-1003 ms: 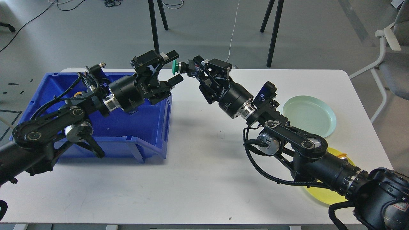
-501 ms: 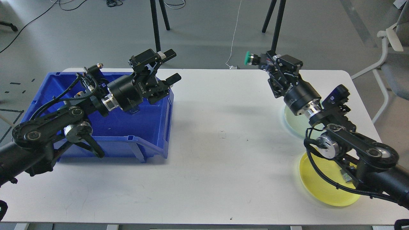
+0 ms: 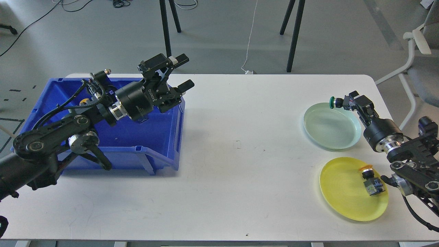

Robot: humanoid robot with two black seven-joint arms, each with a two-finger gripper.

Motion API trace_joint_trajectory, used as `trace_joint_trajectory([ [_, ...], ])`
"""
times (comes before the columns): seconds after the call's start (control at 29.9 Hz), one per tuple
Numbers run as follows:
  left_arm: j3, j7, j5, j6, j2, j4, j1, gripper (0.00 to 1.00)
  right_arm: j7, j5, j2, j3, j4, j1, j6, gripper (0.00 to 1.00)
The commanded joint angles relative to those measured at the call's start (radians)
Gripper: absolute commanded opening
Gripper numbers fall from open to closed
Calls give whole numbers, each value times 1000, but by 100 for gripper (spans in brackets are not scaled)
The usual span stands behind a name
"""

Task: Pass button and place on color plate
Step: 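Lower the green button onto the pale green plate and release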

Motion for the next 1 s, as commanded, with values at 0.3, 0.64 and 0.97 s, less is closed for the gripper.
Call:
trace_joint_trajectory([
  [0.3, 0, 0, 0, 0, 0, 0, 0, 87, 0, -2, 63, -96, -85, 29, -37, 15],
  [0.64, 0, 0, 0, 0, 0, 0, 0, 87, 0, 0, 68, -95, -82, 30, -40, 43],
  [0.97, 0, 0, 0, 0, 0, 0, 0, 87, 0, 3, 69, -87, -77, 30, -49, 59],
])
